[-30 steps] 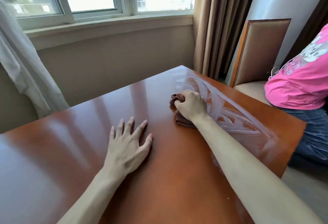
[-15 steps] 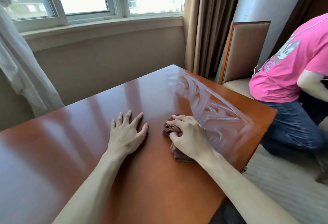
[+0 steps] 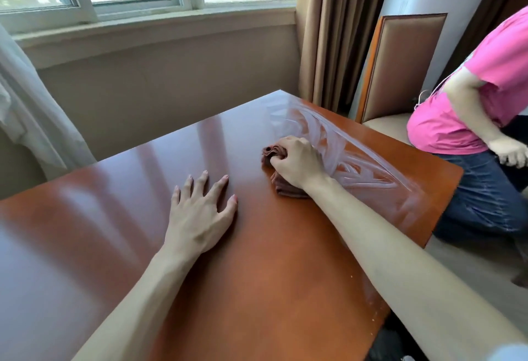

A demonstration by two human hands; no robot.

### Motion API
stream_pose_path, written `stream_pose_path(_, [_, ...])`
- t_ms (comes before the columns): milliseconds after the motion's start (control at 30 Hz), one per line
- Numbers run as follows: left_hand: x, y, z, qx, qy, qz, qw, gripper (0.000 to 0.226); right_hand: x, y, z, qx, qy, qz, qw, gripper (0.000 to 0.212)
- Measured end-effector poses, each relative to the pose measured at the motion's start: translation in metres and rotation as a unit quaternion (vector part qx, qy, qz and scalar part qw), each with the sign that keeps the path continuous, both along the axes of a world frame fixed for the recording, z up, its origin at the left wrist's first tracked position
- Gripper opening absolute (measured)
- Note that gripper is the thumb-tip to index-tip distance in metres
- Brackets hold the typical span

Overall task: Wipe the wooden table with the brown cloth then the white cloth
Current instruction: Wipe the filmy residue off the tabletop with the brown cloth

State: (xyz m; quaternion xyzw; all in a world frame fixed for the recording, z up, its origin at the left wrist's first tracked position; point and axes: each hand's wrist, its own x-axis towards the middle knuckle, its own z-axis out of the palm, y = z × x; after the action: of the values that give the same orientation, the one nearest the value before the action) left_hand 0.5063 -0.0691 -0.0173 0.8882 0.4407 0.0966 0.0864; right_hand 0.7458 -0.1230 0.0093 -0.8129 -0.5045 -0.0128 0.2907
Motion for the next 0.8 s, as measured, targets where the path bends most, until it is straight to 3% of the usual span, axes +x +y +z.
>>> stream_pose_path(200, [0.004, 0.000, -0.002, 0.017, 0.004, 0.015, 1.000, 0.070, 0.063, 0.098, 0.006, -0.010, -0.013, -0.032, 0.999, 0.017])
stream_pose_path(333, [0.003, 0.000, -0.001, 0.016, 0.001, 0.019, 1.000, 0.071, 0.076, 0.120, 0.009, -0.018, -0.016, -0.050, 0.998, 0.017])
stream_pose_path(567, [0.003, -0.002, 0.003, -0.002, 0.017, 0.017, 1.000, 0.078, 0.036, 0.054, 0.010, -0.034, 0.036, -0.001, 0.999, 0.024])
stream_pose_path(800, [0.005, -0.001, 0.007, -0.013, 0.032, 0.010, 0.999, 0.062, -0.045, -0.053, 0.005, -0.014, 0.014, 0.030, 0.999, 0.030])
